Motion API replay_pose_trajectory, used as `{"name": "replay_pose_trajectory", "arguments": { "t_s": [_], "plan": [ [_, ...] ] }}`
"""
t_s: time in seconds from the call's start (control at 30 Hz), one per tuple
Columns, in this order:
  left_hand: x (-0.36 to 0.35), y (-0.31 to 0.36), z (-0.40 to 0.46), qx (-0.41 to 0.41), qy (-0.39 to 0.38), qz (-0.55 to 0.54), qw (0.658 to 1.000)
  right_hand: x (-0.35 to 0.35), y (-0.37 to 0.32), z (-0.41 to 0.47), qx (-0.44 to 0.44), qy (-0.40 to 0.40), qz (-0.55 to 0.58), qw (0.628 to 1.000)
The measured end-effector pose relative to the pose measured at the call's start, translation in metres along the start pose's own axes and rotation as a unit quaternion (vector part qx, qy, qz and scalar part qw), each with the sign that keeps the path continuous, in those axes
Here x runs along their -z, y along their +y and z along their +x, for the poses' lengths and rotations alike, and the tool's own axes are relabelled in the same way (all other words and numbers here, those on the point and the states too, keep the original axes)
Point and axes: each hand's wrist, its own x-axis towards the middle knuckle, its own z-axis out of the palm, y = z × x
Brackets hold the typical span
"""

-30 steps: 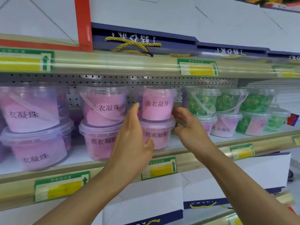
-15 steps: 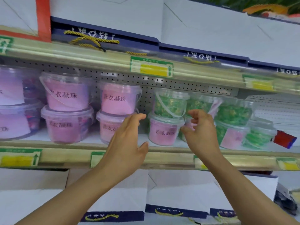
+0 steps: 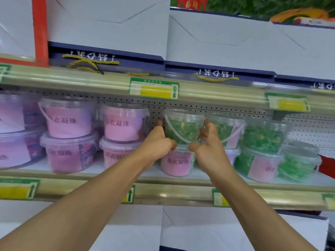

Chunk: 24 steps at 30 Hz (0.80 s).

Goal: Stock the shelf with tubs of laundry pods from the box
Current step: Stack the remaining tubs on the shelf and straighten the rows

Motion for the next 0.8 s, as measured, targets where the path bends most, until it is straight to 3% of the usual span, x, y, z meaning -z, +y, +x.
{"name": "replay_pose_trajectory", "arguments": {
  "t_s": [0.17, 0.3, 0.37, 0.53, 0.67, 0.8],
  "plan": [
    [-0.002, -0.006, -0.016, -0.094, 0.051, -0.011, 0.994, 0.001, -0.005, 0.016, 0.002, 0.043, 0.061, 0.997],
    [-0.002, -0.013, -0.036, -0.168, 0.050, 0.003, 0.984, -0.002, -0.001, 0.035, -0.066, 0.036, 0.120, 0.990],
    [-0.002, -0.019, -0.038, -0.169, 0.052, 0.024, 0.984, -0.002, 0.004, 0.033, -0.086, 0.040, 0.072, 0.993],
    [-0.003, -0.022, -0.019, -0.100, 0.033, 0.015, 0.994, -0.003, 0.004, 0.002, 0.039, 0.122, -0.036, 0.991],
    [-0.003, -0.019, 0.005, -0.035, 0.000, -0.011, 0.999, -0.018, 0.011, -0.008, 0.058, 0.077, -0.122, 0.988],
    [-0.004, -0.022, -0.007, -0.067, 0.013, 0.001, 0.998, -0.016, 0.011, 0.004, 0.038, 0.056, -0.096, 0.993]
  ]
}}
